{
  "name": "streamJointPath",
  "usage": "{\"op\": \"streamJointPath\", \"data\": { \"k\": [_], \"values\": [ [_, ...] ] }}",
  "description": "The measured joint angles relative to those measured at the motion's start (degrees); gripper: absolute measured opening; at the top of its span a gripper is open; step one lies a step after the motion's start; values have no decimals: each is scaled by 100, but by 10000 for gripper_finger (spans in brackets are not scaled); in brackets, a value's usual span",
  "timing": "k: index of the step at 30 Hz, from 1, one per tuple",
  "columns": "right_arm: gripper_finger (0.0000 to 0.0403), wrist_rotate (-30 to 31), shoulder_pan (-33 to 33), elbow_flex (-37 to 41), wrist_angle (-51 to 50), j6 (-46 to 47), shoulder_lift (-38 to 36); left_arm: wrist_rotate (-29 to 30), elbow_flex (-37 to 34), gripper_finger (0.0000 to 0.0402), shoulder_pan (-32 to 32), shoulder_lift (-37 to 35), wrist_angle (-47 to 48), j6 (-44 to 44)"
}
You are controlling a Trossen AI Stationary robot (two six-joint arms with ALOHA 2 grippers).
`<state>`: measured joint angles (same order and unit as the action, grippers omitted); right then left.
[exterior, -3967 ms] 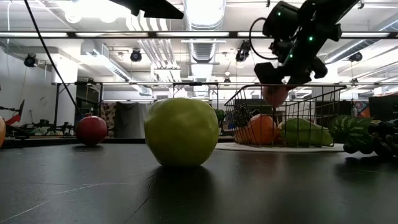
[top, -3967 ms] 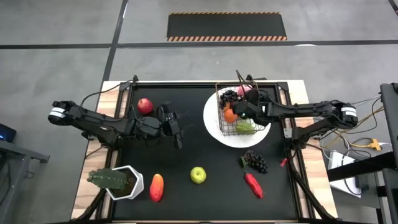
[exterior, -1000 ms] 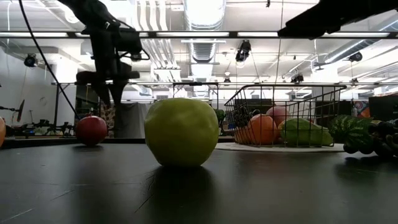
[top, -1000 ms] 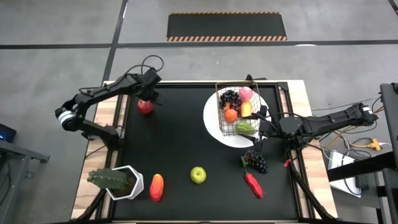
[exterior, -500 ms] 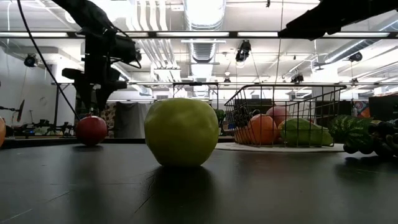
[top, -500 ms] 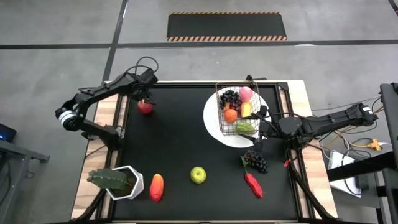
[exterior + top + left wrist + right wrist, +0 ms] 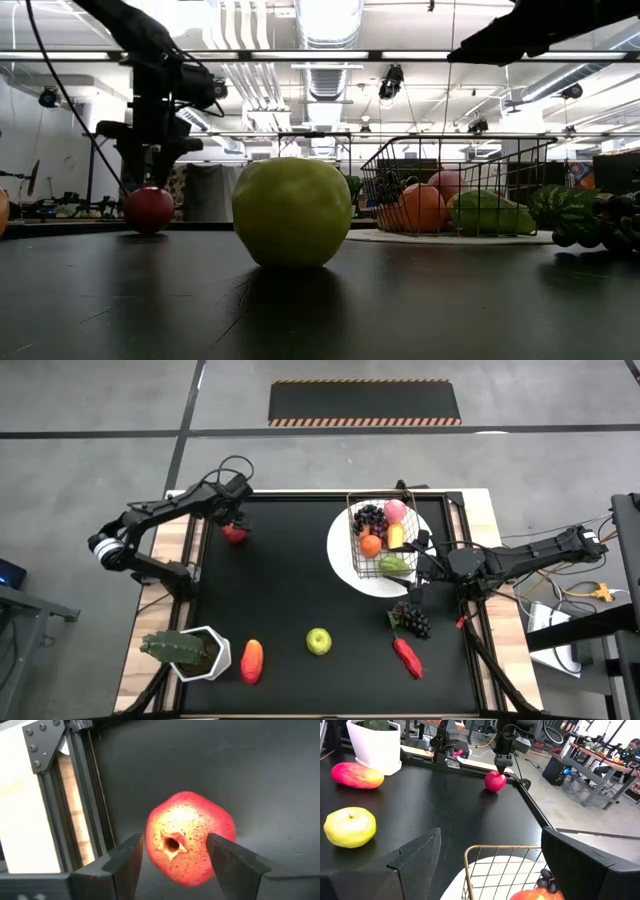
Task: Build produce basket
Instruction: Put the red pomegranate into the wire basket
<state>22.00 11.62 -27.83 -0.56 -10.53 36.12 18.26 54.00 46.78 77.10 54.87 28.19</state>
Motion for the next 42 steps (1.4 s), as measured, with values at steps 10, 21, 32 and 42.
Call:
{"op": "streamJointPath", "data": {
  "k": [10, 21, 32, 42],
  "values": [
    [327, 2, 0, 0, -13, -1, 0, -8, -53, 148, 0, 0, -49, -4],
    [327, 4, 0, 0, -19, -1, 0, -87, -61, 6, 2, 5, -15, -16],
    [326, 4, 0, 0, -80, -16, 0, -376, 32, 0, -347, -161, 56, -358],
    [327, 52, -2, 0, -87, -17, 0, -272, 170, 0, -1151, -651, 25, -669]
  ]
}}
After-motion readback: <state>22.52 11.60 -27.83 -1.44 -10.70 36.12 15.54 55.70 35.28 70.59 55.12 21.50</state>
